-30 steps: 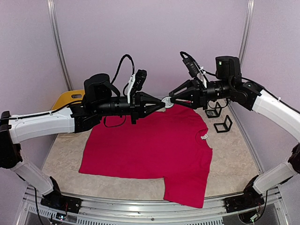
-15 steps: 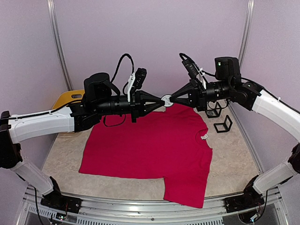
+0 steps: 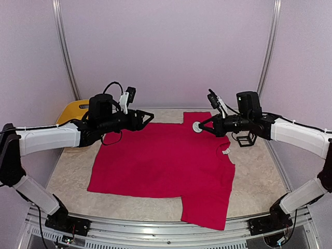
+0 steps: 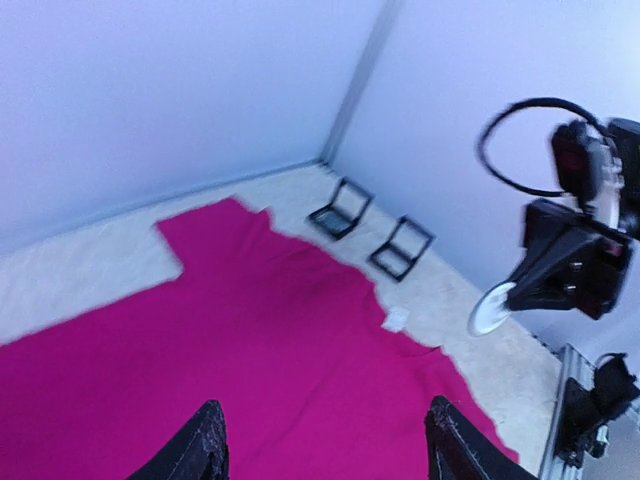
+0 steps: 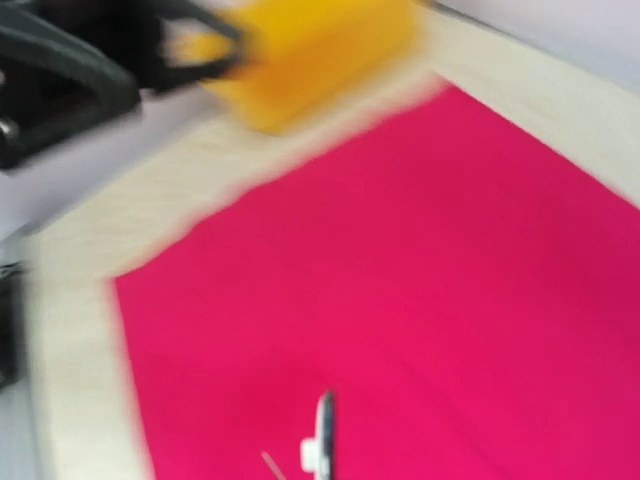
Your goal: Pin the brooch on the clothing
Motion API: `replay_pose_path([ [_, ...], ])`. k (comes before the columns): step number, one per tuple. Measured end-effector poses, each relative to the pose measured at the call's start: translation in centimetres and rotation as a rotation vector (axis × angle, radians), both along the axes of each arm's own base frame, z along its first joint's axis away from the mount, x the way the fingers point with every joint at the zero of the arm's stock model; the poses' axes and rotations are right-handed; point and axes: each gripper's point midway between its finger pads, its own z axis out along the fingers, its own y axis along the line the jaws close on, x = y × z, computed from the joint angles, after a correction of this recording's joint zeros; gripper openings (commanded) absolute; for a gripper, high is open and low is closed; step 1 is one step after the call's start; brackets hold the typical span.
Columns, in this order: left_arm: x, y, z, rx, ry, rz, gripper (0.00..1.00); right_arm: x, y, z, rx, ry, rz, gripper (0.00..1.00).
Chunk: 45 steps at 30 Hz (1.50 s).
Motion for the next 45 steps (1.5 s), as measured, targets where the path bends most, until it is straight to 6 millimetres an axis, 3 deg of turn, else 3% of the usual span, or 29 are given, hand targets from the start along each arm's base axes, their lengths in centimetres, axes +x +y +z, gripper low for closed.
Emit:
replay_pose_path([
  [3,3.2,5.2,-7.9,0.067,0.219,0.196,0.58,2.5,-2.5,-5.7,-0.041,0.132,-0.153,0.00],
  [5,3.8,8.6,-14.3,0.123,0.377,0.312,0.58,3.6,-3.9,-9.7,-0.072,0.226,-0.233,0.00],
  [7,2.5,11.5,-20.3,0.184,0.526,0.399,0.59,3.9,-4.8,-12.9,-0.102,0.305,-0.285,0.00],
  [10,0.1,14.6,-25.4,0.246,0.667,0.491,0.59,4.0,-5.5,-15.8,-0.125,0.372,-0.328,0.00],
  [19,0.4,20.5,-26.0,0.147,0.689,0.734,0.54,3.5,-6.4,-17.8,-0.122,0.401,-0.359,0.00],
  [22,-0.5,21.3,-25.6,0.219,0.645,0.796,0.62,3.4,-6.3,-17.8,-0.118,0.401,-0.351,0.00],
  [23,-0.7,20.4,-24.9,0.267,0.597,0.776,0.64,3.4,-6.2,-17.7,-0.114,0.398,-0.345,0.00],
  [25,-0.6,16.5,-22.3,0.350,0.454,0.662,0.64,3.4,-6.0,-17.5,-0.105,0.393,-0.332,0.00],
  [29,-1.7,2.8,-14.1,0.406,0.111,0.206,0.63,3.3,-5.8,-17.3,-0.098,0.386,-0.314,0.00],
  [31,-3.0,-2.7,-11.8,0.414,-0.019,0.006,0.62,3.2,-5.7,-17.2,-0.097,0.384,-0.307,0.00],
  [32,-3.6,-4.8,-11.6,0.430,-0.066,-0.074,0.63,3.2,-5.7,-17.2,-0.096,0.382,-0.304,0.00],
  [35,-4.8,-9.1,-14.1,0.529,-0.138,-0.245,0.66,3.2,-5.6,-17.2,-0.096,0.379,-0.300,0.00],
  [38,-6.1,-11.3,-19.9,0.684,-0.140,-0.385,0.68,3.1,-5.6,-17.2,-0.096,0.377,-0.295,0.00],
  [39,-6.8,-11.5,-22.4,0.744,-0.124,-0.436,0.68,3.1,-5.6,-17.2,-0.096,0.377,-0.294,0.00],
  [42,-7.9,-11.2,-25.4,0.816,-0.094,-0.497,0.68,3.1,-5.6,-17.1,-0.097,0.374,-0.290,0.00],
  [45,-8.2,-10.9,-26.7,0.851,-0.076,-0.523,0.68,2.9,-5.6,-17.2,-0.097,0.378,-0.287,0.00],
])
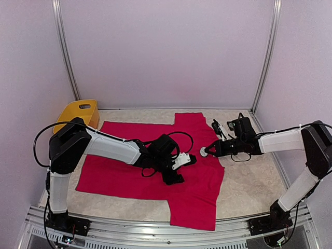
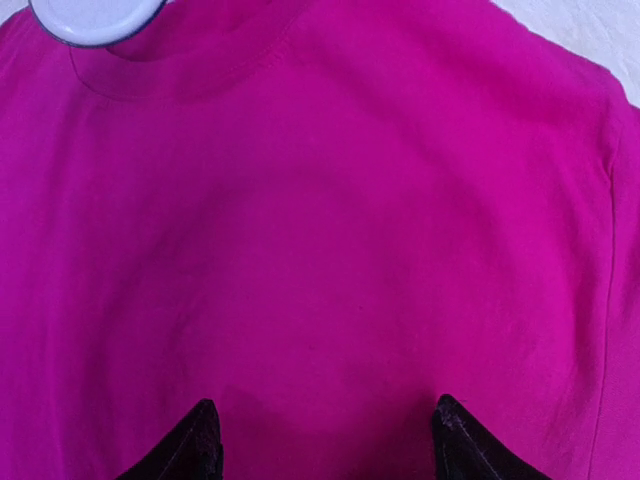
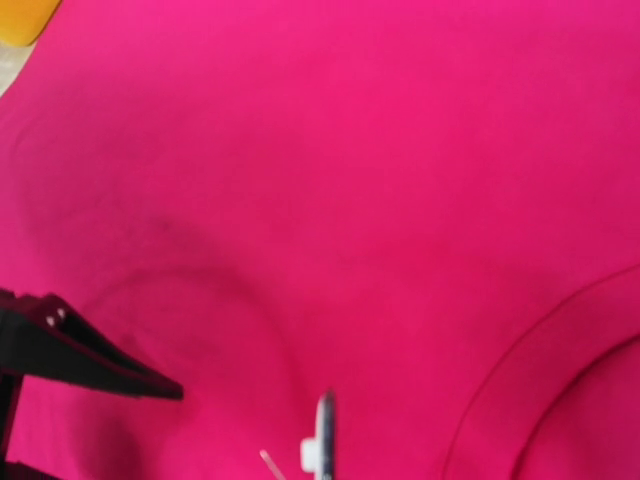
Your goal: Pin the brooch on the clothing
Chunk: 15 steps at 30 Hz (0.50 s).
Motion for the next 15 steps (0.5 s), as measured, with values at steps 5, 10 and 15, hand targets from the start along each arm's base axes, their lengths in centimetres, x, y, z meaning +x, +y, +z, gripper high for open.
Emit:
replay_pose_path([
  [5,0.3,-0.5,0.2,-0.004,-0.011,-0.009,0.61,-0.4,-0.1,-0.4,-0.002,0.013,0.005,0.00],
  [10,-0.1,-0.9,-0.2,-0.008,-0.006,-0.027,0.28,-0.4,-0.1,-0.5,-0.003,0.011,0.008,0.00],
  [15,-0.9,-1.4,-0.3,-0.021,0.007,-0.069,0.00,-0.6,0.1,-0.4,0.001,0.009,0.026,0.00],
])
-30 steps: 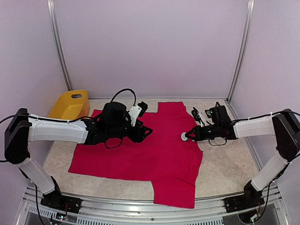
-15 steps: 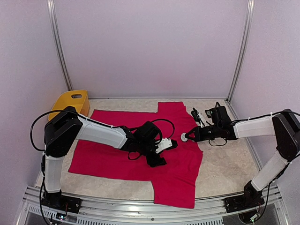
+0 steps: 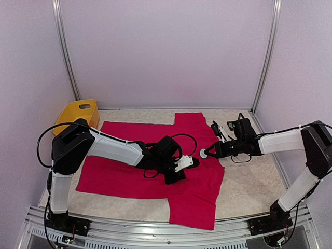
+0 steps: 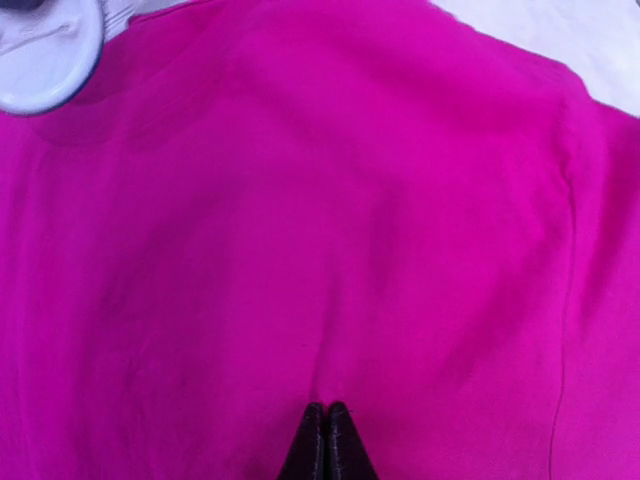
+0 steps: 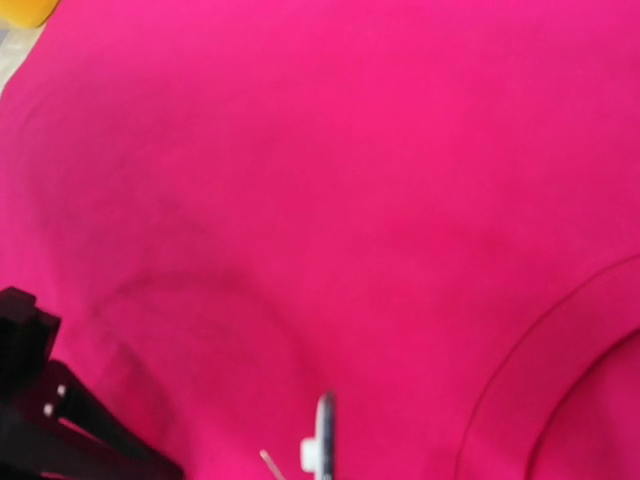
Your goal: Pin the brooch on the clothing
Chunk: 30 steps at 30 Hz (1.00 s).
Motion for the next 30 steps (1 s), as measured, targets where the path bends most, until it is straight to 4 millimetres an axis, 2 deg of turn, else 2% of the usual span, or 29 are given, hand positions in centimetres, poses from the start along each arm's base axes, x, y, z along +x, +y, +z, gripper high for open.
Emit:
replay_pose_path([
  [9,-0.4,0.3,0.4,-0.067,0.056,0.014,0.00,-1.9,2.0,-0.2,0.001,-0.060,0.104,0.00],
  [12,-0.8,0.9,2.2,-0.138,0.092,0.026,0.00,-3.6,3.3,-0.6,-0.003,-0.128,0.176,0.00],
  [15,-0.5,0.8,4.8,-0.209,0.090,0.036,0.00,-5.0,4.5,-0.1,0.015,-0.230,0.242,0.00],
  [20,-0.7,0.4,8.1,-0.291,0.074,0.027,0.00,-5.1,5.3,1.6,0.030,-0.435,0.294,0.00],
  [23,-0.8,0.2,8.8,-0.312,0.078,0.022,0.00,-5.6,5.6,1.9,0.013,-0.551,0.326,0.00],
  [30,-1.0,0.0,9.0,-0.324,0.097,0.021,0.00,-6.5,6.3,2.5,-0.016,-0.735,0.379,0.00],
])
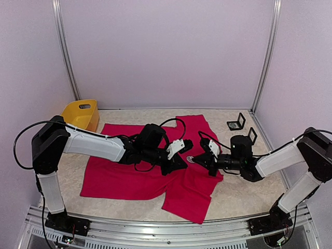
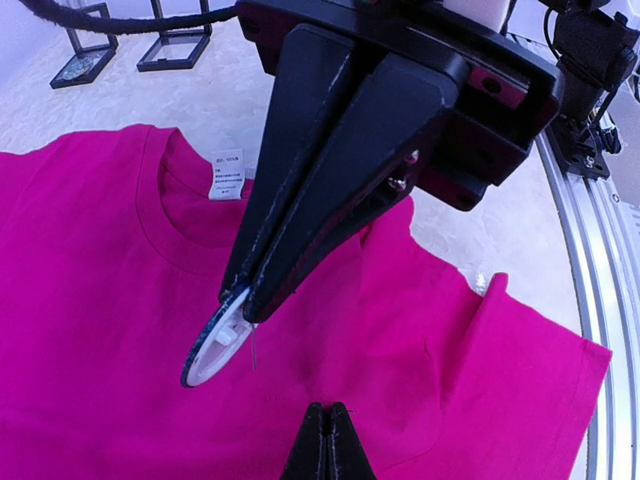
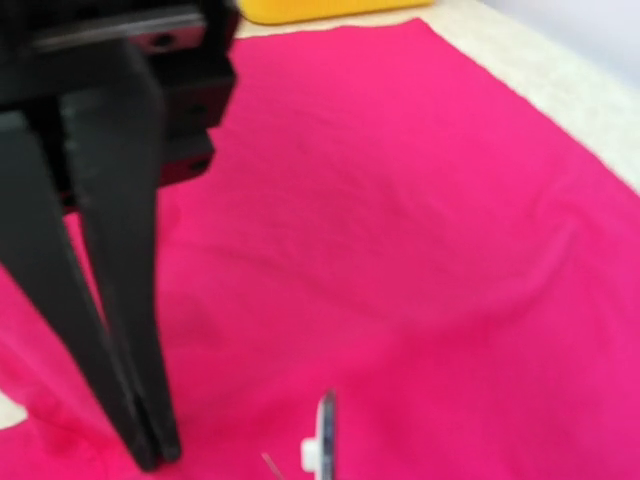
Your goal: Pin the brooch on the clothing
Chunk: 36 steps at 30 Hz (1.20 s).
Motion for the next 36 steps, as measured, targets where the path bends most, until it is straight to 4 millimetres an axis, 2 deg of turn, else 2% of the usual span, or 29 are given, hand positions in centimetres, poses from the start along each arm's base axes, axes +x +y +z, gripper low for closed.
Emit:
replay_pose_path([
  [6,0.0,0.0,0.0,-0.003,0.005,0.000,0.00,-0.8,0.2,-0.5,-0.043,-0.090,0.029,0.00],
  [19,0.1,0.0,0.2,-0.009,0.018,0.002,0.00,-2.6,0.5,-1.7,-0.084,-0.118,0.086,0.00],
  [29,0.1,0.0,0.2,-0.012,0.019,0.003,0.00,-3.8,0.1,-1.1,-0.039,-0.096,0.095,0.00],
  [31,0.1,0.0,0.2,-0.013,0.019,0.002,0.07,-4.0,0.0,-1.0,-0.023,-0.083,0.093,0.00],
  [33,0.0,-0.1,0.3,-0.014,0.020,-0.001,0.25,-4.1,0.0,-0.9,-0.009,-0.069,0.092,0.00],
  [34,0.0,-0.1,0.3,-0.015,0.020,-0.003,0.30,-4.1,0.1,-0.7,0.000,-0.067,0.093,0.00],
  [36,-0.1,-0.1,0.3,-0.017,0.021,-0.006,0.34,-4.2,0.2,-0.2,0.024,-0.069,0.102,0.00],
])
